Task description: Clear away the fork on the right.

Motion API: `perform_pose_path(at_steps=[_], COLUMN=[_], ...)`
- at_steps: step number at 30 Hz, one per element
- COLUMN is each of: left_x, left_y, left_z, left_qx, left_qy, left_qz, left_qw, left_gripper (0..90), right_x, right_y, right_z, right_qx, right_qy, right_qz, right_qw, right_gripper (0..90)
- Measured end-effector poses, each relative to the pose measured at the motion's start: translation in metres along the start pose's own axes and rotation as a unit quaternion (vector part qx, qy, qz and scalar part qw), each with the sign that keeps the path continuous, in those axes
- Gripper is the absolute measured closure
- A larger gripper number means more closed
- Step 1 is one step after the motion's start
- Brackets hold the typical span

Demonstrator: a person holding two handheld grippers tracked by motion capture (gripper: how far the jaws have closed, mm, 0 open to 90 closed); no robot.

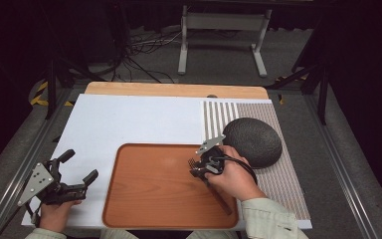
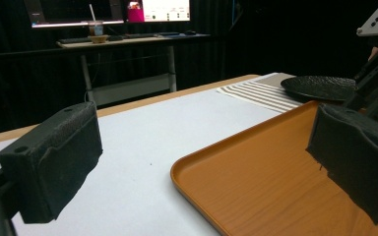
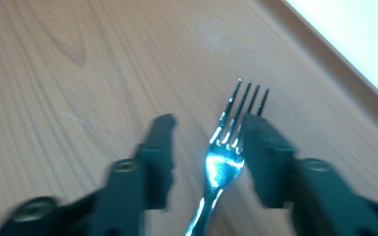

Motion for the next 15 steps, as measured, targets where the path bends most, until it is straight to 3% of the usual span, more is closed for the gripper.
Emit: perform_pose_path(at_steps=[1, 2, 3, 6, 15], left_x=[0.000, 0.000, 0.000, 0.000, 0.000], left_y=[0.000, 0.000, 0.000, 0.000, 0.000], left_z=[0.000, 0.000, 0.000, 0.000, 0.000], left_qx=[0.000, 0.000, 0.000, 0.000, 0.000], left_qy=[0.000, 0.001, 0.000, 0.000, 0.000], left_qz=[0.000, 0.000, 0.000, 0.000, 0.001], left_qw=[1.0000, 1.0000, 1.0000, 1.0000, 1.0000], left_gripper=[0.8, 0.8, 0.8, 0.8, 0.8], right_x=[0.000, 0.000, 0.000, -0.002, -0.002], right_y=[0.000, -0.003, -0.004, -0.008, -0.024], right_z=[0.000, 0.000, 0.001, 0.000, 0.000], right_qx=[0.000, 0.009, 0.009, 0.013, 0.008], right_qy=[0.000, 0.004, 0.010, 0.019, 0.028], right_qz=[0.000, 0.002, 0.003, -0.011, -0.027], right_qw=[1.0000, 0.9999, 0.9999, 0.9997, 0.9992], right_gripper=[71.5, 81.6, 85.0, 90.0, 90.0])
Point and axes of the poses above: each handheld gripper's, and its own axes: y roughly backward along the jaws, x roughly out of its top, z roughly to its right, the point moved 8 cm from there along -y, roughly forward along the jaws, and after that the axes turned 9 degrees about -y, right-handed, at the moved point
